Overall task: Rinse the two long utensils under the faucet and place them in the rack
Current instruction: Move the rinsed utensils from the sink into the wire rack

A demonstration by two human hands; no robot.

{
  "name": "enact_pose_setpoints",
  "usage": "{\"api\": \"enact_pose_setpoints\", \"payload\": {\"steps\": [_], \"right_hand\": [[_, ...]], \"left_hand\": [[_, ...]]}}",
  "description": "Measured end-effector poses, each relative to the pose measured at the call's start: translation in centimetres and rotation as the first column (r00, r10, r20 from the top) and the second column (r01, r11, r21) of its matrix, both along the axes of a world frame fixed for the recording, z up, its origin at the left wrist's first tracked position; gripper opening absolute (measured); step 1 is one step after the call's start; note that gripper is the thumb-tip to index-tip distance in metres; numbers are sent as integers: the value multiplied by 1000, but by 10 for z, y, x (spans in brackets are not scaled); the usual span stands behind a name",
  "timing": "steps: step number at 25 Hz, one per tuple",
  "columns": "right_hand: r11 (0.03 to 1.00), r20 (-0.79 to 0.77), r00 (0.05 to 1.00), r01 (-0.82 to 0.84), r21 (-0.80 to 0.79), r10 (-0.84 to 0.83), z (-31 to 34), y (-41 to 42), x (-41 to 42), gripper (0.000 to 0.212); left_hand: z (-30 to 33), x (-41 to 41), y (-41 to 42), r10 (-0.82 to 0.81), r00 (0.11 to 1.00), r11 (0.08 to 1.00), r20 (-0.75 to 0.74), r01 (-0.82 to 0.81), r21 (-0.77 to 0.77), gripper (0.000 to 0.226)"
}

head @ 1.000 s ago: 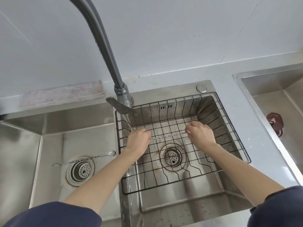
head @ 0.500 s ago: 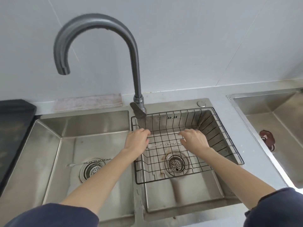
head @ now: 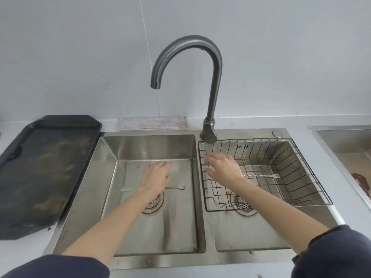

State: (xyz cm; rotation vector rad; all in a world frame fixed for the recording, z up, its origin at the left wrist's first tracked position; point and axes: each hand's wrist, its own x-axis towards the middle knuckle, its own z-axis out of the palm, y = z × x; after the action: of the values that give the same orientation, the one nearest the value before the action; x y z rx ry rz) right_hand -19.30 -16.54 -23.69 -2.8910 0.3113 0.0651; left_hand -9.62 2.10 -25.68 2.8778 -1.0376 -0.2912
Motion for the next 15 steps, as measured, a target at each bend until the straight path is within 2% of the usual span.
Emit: {"api": "enact_pose_setpoints", "payload": {"steps": [7, 15], "right_hand": [[998, -58, 996, -59, 32, 60, -14, 57, 42, 41], [996, -228, 972, -28, 89, 48, -61, 88, 80, 40]], "left_hand": [[-13, 32, 62, 65, 997, 996, -41, -63, 55, 48], [-49, 67, 89, 91, 981, 991, -169, -72, 115, 46]]}}
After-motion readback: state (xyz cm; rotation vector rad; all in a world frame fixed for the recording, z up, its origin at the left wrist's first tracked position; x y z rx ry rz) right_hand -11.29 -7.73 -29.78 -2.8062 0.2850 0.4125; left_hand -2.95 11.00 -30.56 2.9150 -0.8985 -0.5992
